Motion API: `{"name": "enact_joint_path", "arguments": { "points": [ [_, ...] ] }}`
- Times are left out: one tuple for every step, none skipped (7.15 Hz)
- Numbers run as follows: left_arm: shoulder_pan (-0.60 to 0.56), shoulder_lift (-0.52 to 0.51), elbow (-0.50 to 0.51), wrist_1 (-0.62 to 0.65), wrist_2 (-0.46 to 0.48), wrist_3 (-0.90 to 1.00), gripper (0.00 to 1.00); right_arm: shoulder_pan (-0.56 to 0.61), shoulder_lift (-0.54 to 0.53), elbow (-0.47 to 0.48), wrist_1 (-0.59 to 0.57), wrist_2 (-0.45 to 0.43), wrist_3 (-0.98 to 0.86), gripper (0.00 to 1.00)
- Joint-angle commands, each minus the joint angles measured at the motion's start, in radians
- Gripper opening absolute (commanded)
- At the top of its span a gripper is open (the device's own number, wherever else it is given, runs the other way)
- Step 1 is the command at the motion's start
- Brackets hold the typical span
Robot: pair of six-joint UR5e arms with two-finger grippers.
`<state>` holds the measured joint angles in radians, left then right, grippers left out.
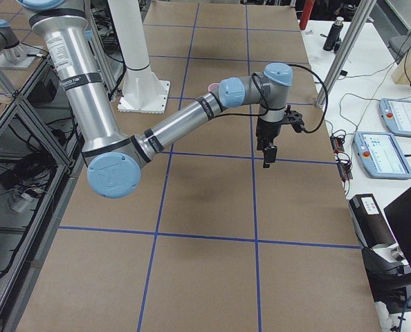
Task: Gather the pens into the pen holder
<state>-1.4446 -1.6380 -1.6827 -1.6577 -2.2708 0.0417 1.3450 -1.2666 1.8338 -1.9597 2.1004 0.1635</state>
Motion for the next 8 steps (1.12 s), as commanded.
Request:
{"name": "enact_joint_path", "arguments": {
  "points": [
    [-0.017,0.053,0.075,-0.031,-0.001,0.053,1.00,0.069,-0.083,-0.005,0.062,0.067,-0.002,0.99],
    [-0.019,0.056,0.092,-0.031,-0.001,0.056,1.00,0.075,-0.129,-0.014,0.108,0.070,-0.004,0.99],
    [-0.040,0.066,0.093,-0.031,-0.007,0.058,1.00,0.098,-0.179,-0.043,0.196,0.078,-0.002,0.99],
    [-0.072,0.055,0.092,-0.015,-0.010,0.057,1.00,0.111,-0.219,-0.100,0.297,0.116,-0.002,0.99],
    [-0.094,0.056,0.086,0.001,-0.073,0.055,1.00,0.149,-0.237,-0.220,0.400,0.210,-0.002,0.99],
    [-0.094,0.056,0.083,0.025,-0.119,0.047,1.00,0.176,-0.253,-0.290,0.471,0.246,-0.002,0.99],
    [-0.094,0.056,0.084,0.032,-0.119,0.046,1.00,0.193,-0.266,-0.306,0.478,0.247,-0.004,0.99],
    [-0.092,0.050,0.084,0.038,-0.116,0.044,1.00,0.204,-0.276,-0.317,0.478,0.248,-0.006,0.99]
  ]
}}
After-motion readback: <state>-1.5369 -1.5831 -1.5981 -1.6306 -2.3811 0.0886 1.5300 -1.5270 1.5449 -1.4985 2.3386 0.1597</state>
